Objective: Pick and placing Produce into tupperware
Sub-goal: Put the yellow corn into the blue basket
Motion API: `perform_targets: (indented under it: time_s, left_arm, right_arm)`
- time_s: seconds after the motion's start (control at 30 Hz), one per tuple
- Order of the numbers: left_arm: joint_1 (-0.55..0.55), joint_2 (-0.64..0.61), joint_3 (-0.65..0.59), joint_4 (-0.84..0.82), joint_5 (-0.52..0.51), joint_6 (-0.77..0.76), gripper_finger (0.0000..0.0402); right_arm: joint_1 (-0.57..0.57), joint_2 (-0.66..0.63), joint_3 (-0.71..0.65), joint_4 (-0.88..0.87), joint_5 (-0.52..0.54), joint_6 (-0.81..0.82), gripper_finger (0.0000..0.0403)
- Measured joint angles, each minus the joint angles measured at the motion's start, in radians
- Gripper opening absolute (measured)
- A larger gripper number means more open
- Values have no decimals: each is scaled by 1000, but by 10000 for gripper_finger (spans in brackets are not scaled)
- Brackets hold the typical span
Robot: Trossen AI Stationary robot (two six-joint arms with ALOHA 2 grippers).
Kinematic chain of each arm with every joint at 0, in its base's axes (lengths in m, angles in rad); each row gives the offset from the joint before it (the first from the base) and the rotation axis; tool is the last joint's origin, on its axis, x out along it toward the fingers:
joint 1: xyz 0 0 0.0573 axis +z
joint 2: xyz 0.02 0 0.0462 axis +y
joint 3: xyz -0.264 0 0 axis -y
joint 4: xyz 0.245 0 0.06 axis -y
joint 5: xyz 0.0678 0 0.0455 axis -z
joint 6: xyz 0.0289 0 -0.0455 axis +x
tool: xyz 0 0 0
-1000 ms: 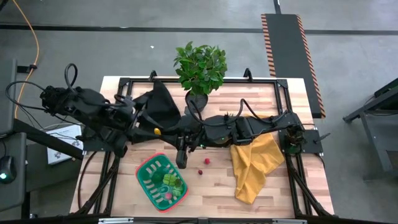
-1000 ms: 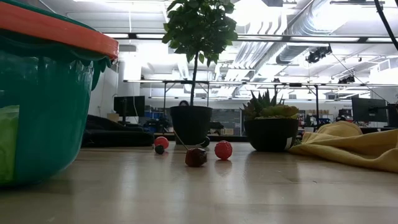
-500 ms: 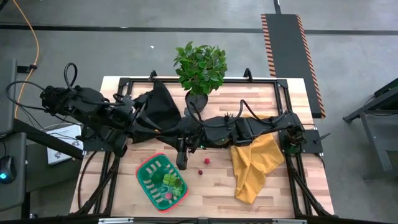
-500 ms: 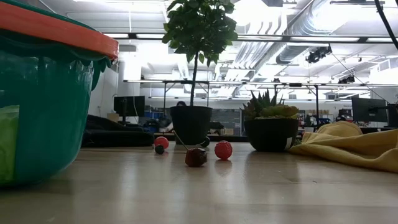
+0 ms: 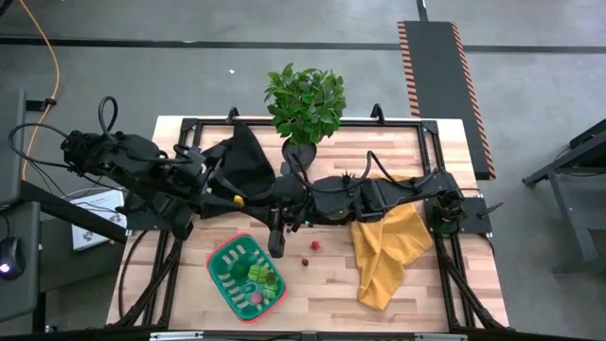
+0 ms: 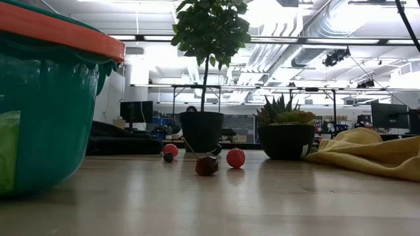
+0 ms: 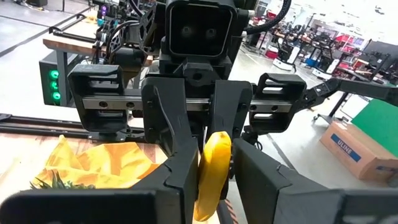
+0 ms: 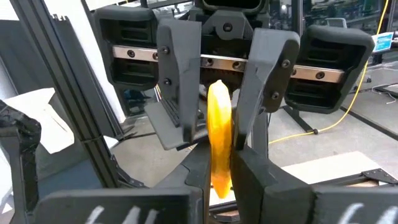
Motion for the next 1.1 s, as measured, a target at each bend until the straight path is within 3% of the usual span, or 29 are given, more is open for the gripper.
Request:
perform_targets:
  time_s: [0.37,0.8,1.1]
  left_arm:
    - [0,-9,0,1,1,2,94]
    - [0,-15,0,1,-3,4,26]
    - [0,-15,0,1,-3,4,22]
  right_arm:
    - [0,0,0,0,-1,0,35]
    - [0,0,0,0,-3,0,35]
    - [0,0,0,0,-3,0,35]
